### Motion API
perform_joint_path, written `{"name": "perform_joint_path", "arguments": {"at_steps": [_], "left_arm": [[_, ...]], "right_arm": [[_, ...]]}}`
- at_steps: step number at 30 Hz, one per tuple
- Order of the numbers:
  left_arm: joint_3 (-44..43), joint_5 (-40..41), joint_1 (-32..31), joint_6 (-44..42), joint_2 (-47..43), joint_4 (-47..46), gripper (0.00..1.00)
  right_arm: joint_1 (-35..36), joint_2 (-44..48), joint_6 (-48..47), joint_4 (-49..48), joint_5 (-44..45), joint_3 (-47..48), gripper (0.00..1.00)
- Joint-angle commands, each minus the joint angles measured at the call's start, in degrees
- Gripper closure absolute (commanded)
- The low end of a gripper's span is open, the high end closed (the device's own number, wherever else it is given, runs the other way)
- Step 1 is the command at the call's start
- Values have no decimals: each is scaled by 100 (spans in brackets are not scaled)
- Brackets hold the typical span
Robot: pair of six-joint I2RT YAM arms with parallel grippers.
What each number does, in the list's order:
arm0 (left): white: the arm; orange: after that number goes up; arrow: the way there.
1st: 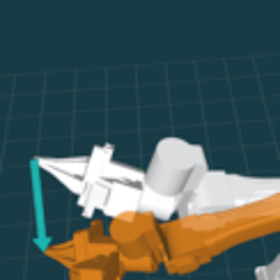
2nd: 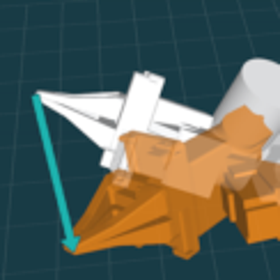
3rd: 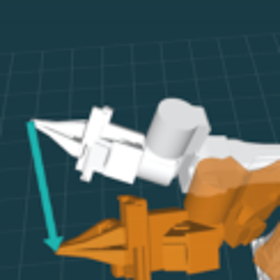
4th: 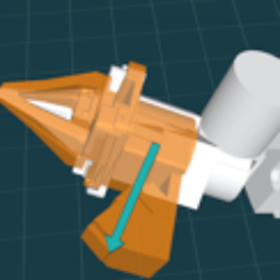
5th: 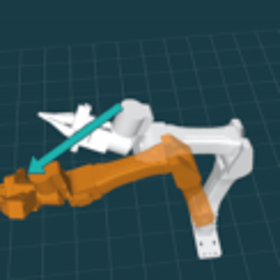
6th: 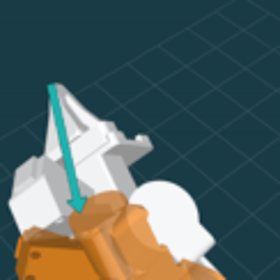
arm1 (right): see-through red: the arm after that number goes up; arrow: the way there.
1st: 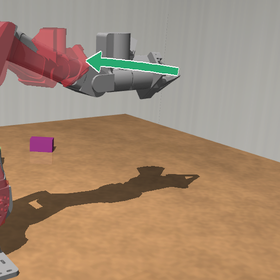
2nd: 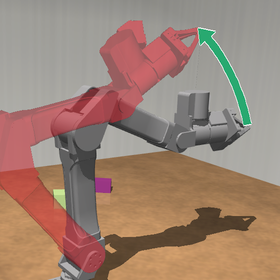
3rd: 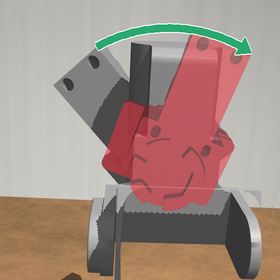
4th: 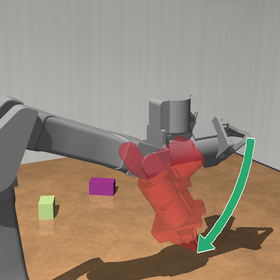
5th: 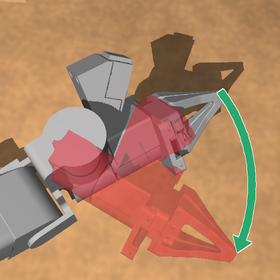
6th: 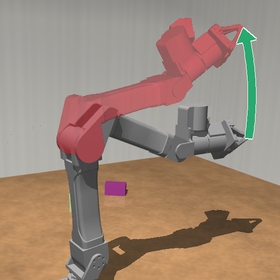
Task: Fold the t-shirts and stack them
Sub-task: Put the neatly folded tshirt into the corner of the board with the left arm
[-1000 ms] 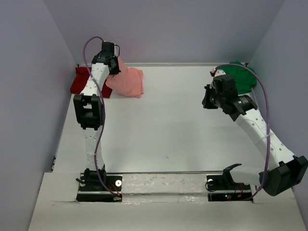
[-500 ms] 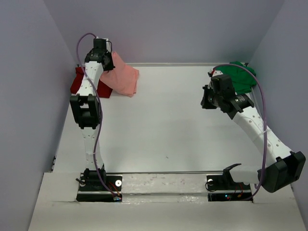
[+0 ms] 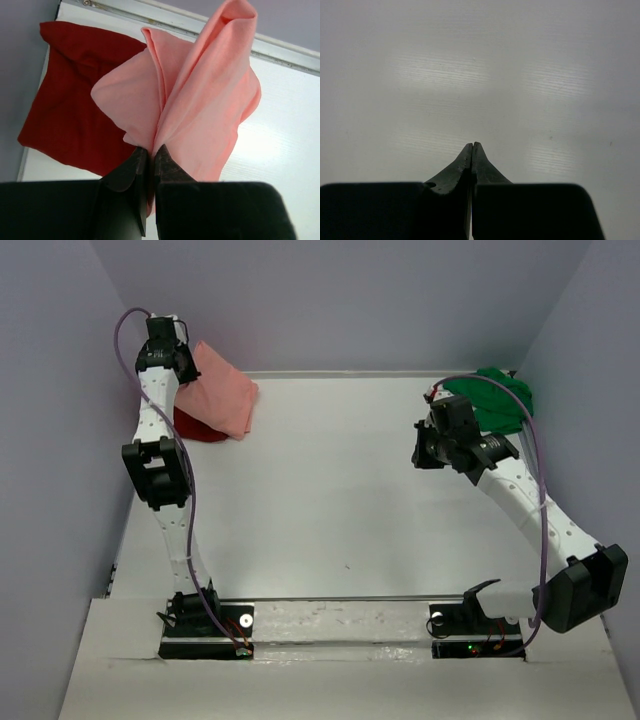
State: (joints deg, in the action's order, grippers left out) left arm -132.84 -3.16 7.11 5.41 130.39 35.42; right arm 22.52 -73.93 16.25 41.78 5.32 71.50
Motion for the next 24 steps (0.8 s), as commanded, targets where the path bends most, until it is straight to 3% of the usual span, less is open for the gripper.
{"name": "perform_joint_path", "arguments": {"at_steps": [1,7,11,24], "left_arm": [[-383,-246,158,21,-383,-333,100],[-638,-440,405,100,-119,-264,100],[-534,-1054,396,180,-293,-333,100],[-401,-1108,54,250,-541,-404,100]], "right_arm": [[77,-77,-43,-144,-101,-40,100],[129,-51,-43,-135,-101,-119,100],[129,-182,-25,-161,-128,-119,100],[182,-280,-17,-276,-207,-137,100]]}}
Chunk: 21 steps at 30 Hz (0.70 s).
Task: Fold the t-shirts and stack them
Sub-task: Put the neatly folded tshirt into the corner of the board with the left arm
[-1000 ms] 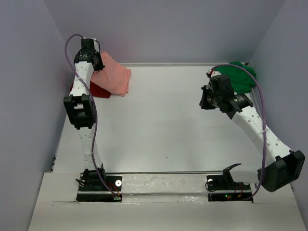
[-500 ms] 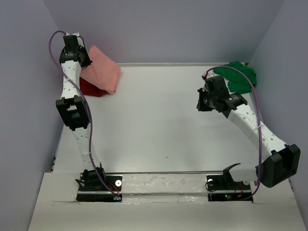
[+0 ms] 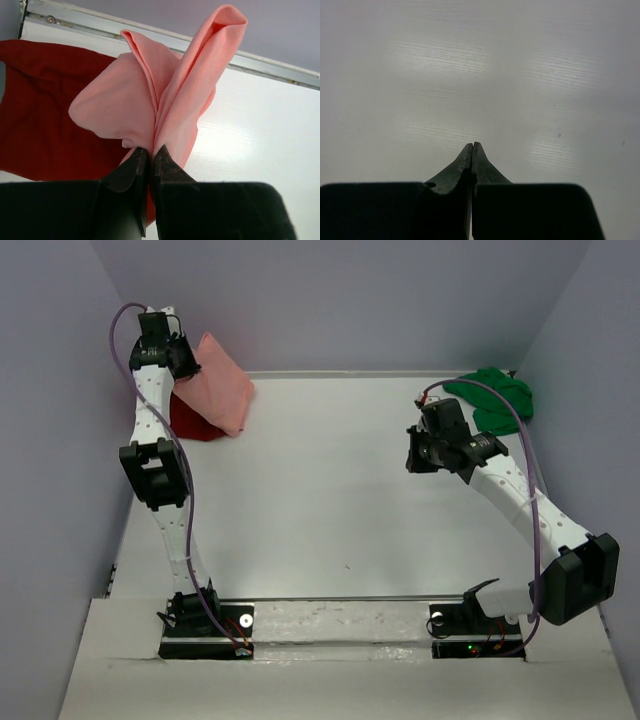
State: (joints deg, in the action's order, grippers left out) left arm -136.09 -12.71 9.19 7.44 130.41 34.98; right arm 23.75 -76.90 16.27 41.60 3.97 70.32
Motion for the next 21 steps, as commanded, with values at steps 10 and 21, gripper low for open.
{"name": "perform_joint_path", "arguments": {"at_steps": [10,21], "left_arm": [[-190,-21,-260,-6,-648,-281,100],[-330,41,-260,-6,-683,-255,100]], "right_arm": [[60,26,-1,-284,-124,-98,100],[113,9,16,-293,-151,-186,100]]}}
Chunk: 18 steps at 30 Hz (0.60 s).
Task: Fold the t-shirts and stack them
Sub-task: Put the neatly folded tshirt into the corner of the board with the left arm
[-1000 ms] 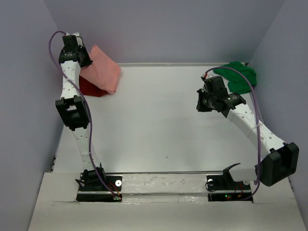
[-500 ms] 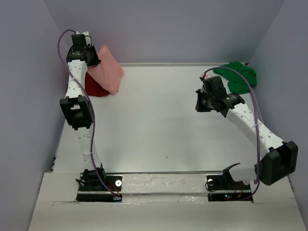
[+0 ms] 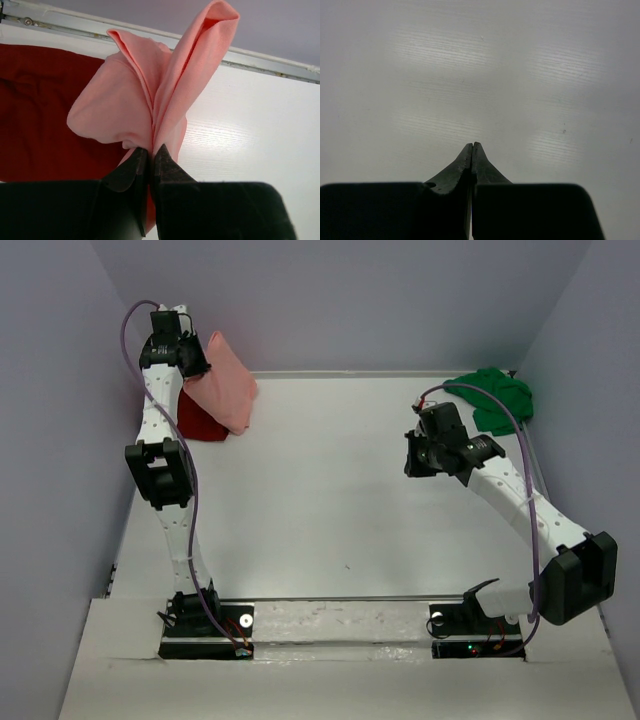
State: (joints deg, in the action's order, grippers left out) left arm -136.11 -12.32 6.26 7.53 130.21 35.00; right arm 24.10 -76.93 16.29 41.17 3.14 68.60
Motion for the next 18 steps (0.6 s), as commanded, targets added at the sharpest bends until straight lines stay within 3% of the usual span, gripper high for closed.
{"name": "perform_joint_path", "arguments": {"at_steps": [1,18], "left_arm": [[-354,1,33,-15,-655,-257,100],[-398,1,33,-32,-752,-231,100]], "right_arm": [[78,2,14,-241,-76,-13,100],[130,-24,5,-258,-76,-22,100]]}}
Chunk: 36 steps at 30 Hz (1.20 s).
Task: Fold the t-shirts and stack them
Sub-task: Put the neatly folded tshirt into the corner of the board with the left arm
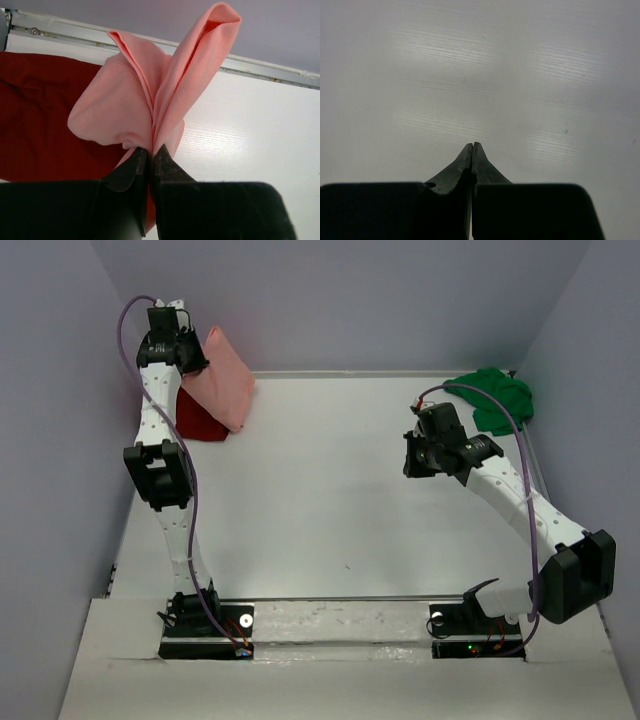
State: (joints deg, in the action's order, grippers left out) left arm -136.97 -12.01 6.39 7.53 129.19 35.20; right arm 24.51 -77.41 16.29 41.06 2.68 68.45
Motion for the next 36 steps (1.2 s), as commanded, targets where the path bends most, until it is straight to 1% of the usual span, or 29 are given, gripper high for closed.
{"name": "perform_joint_path", "arguments": {"at_steps": [1,12,19,23,29,33,36], "left_arm": [[-313,-38,20,-32,-658,-251,100],[-296,49,81,-59,-693,-215,100],[-252,129,257,-67,-728,-198,100],[-216,15,371,-41,-676,-242,100],[-427,93,538,-102,-245,-181,100],[-655,50,696,-120,263,-128,100],[-647,-12,811,-67,554,-180,100]], "right_arm": [[89,15,5,-239,-30,-15,100],[89,15,14,-239,-31,-7,100],[89,-20,5,-230,-30,-7,100],[89,-47,5,-221,-31,2,100],[89,-20,5,-142,-22,29,100],[89,50,23,24,66,90,100],[89,68,49,174,84,195,100]]}}
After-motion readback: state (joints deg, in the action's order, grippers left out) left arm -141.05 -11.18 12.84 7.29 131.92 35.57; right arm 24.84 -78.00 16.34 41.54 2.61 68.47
